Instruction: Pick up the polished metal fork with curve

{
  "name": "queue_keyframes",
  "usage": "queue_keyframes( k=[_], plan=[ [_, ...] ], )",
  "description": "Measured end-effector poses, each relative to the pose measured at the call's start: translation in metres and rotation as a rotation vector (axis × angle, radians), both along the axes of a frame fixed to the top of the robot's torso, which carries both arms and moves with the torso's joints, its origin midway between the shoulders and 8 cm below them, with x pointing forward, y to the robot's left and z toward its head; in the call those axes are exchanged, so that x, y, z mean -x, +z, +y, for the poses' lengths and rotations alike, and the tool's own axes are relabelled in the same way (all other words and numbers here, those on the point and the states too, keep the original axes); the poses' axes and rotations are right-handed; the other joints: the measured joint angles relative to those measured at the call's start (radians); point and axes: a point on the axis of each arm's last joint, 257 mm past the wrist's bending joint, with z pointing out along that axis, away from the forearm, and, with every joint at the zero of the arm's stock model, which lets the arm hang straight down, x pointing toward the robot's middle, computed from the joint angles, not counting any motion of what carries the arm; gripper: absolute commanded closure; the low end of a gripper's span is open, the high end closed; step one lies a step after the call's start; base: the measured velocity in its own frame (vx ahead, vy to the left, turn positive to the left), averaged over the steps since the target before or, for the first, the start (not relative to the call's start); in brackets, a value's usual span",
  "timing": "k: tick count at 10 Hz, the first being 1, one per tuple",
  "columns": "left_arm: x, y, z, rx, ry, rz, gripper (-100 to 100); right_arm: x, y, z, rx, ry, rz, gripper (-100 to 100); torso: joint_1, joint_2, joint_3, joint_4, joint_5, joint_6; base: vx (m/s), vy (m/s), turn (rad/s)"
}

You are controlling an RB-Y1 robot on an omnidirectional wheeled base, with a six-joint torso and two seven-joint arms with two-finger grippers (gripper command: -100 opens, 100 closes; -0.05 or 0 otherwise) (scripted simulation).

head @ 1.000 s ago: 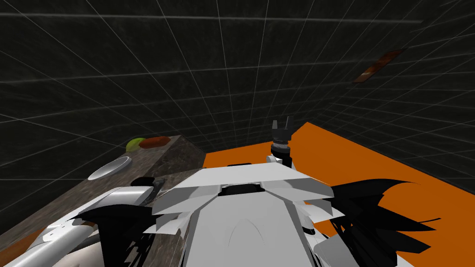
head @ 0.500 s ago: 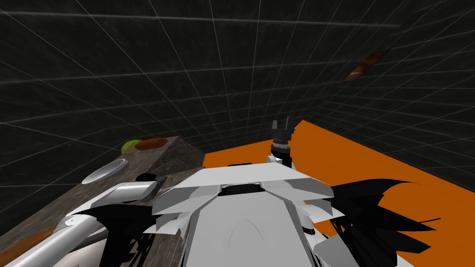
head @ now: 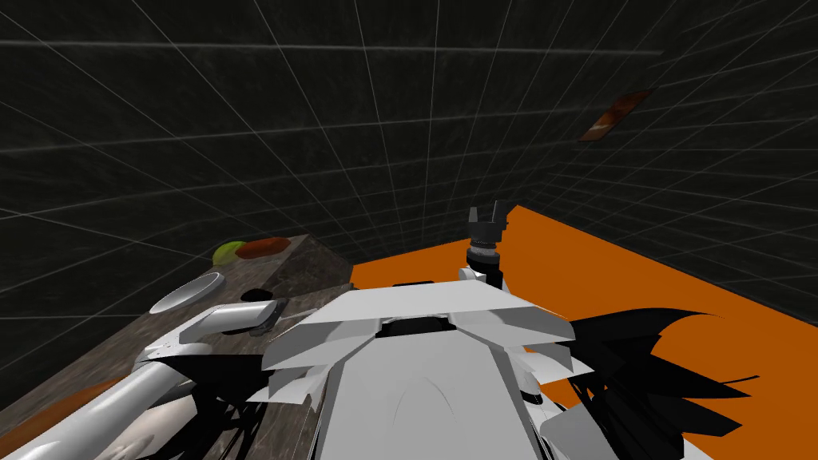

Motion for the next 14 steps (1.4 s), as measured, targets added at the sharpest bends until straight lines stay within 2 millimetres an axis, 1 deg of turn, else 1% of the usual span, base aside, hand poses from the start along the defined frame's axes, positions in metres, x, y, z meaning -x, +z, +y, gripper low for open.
queue_keyframes(
  k=[1,3,4,5,6,9,10,14],
  plan=[
    [0.002,-0.004,0.002,0.000,0.001,0.023,-100,0.000,0.000,0.000,0.000,0.000,0.000,0,0.001,0.000,0.000,0.000,0.005,0.002,-0.077,-0.021,-0.032],
    [-0.007,-0.005,0.009,-0.003,0.030,0.009,-100,0.000,0.000,0.000,0.000,0.000,0.000,0,0.005,-0.003,-0.001,0.000,0.006,0.001,-0.011,0.001,0.009],
    [-0.016,-0.003,0.014,-0.008,0.042,-0.006,-100,0.000,0.000,0.000,0.000,0.000,0.000,0,0.005,-0.004,-0.002,-0.001,0.006,0.001,-0.042,0.000,0.025],
    [-0.030,-0.001,0.014,-0.009,0.042,-0.027,-100,0.000,0.000,0.000,0.000,0.000,0.000,0,0.005,-0.004,-0.002,0.000,0.006,0.002,-0.023,-0.008,-0.017],
    [-0.038,0.001,0.014,-0.010,0.041,-0.041,-100,0.000,0.000,0.000,0.000,0.000,0.000,0,0.005,-0.004,-0.002,0.000,0.006,0.002,0.000,0.000,0.000],
    [-0.041,0.002,0.015,-0.010,0.038,-0.048,-100,0.000,0.000,0.000,0.000,0.000,0.000,0,0.006,-0.006,-0.003,-0.001,0.006,0.002,0.001,0.001,0.004],
    [-0.041,0.002,0.015,-0.010,0.038,-0.048,100,0.000,0.000,0.000,0.000,0.000,0.000,0,0.005,-0.006,-0.003,-0.001,0.006,0.002,0.000,0.000,0.000],
    [-0.042,0.002,0.014,-0.009,0.038,-0.050,100,0.000,0.000,0.000,0.000,0.000,0.000,0,0.005,-0.005,-0.003,-0.001,0.006,0.001,0.000,-0.002,0.003]
  ],
)
